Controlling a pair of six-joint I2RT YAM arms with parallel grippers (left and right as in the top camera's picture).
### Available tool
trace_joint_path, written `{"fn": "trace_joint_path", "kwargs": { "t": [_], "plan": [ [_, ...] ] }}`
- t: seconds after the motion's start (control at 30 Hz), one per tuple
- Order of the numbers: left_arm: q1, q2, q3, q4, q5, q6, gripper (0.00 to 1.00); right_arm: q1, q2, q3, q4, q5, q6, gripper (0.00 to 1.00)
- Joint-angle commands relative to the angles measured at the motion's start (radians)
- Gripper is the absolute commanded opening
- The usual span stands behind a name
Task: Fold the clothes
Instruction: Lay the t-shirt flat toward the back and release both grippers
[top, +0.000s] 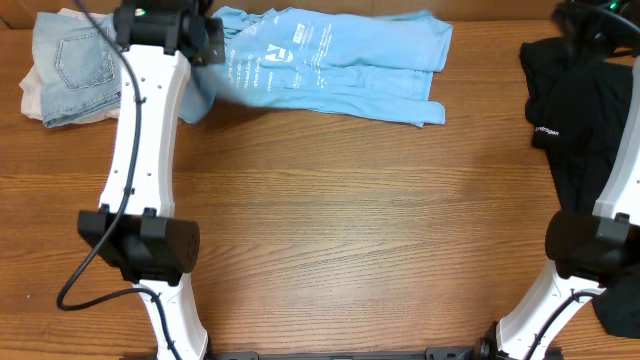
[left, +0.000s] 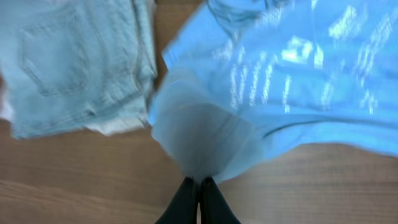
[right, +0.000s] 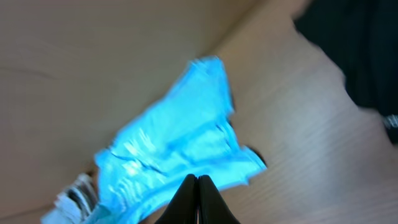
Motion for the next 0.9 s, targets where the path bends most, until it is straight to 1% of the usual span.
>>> {"fn": "trace_joint_path", "kwargs": {
  "t": [0.0,0.03,0.07,0.1,0.13,0.17,0.4,0.53,0.63,0.73,0.87],
  "plan": [
    [0.006,-0.079,0.035,-0.045,0.060,-0.033,0.17,0.018,-0.047,0.014,-0.042,0.008,-0.060,0.18],
    [0.005,-0.080,0.035,-0.068,0.060,-0.033,0.41,0.026,-0.047,0.013,-0.063,0.008,-0.079,0.31],
    [0.003,-0.080,0.035,-0.086,0.061,-0.033,0.80,0.037,-0.045,0.013,-0.085,0.008,-0.100,0.51],
    [0.002,-0.080,0.035,-0.103,0.067,-0.033,0.98,0.051,-0.041,0.013,-0.108,0.009,-0.121,0.70],
    [0.003,-0.079,0.035,-0.121,0.080,-0.034,1.00,0.063,-0.037,0.013,-0.125,0.010,-0.137,0.89],
    [0.003,-0.079,0.035,-0.133,0.089,-0.033,1.00,0.077,-0.031,0.013,-0.142,0.021,-0.138,1.00],
    [0.004,-0.079,0.035,-0.174,0.098,-0.029,1.00,0.182,0.062,0.013,-0.193,0.179,-0.136,1.00],
    [0.003,-0.071,0.034,-0.267,0.131,-0.029,1.00,0.212,0.142,0.013,-0.194,0.232,-0.134,1.00],
    [0.003,-0.038,0.034,-0.349,0.188,-0.029,1.00,0.212,0.216,0.013,-0.179,0.233,-0.125,1.00],
    [0.002,0.008,0.033,-0.393,0.192,-0.037,1.00,0.209,0.261,0.013,-0.161,0.233,-0.126,1.00],
    [0.002,0.085,0.010,-0.396,0.194,-0.117,1.00,0.209,0.298,0.013,-0.154,0.234,-0.126,1.00]
  ]
}}
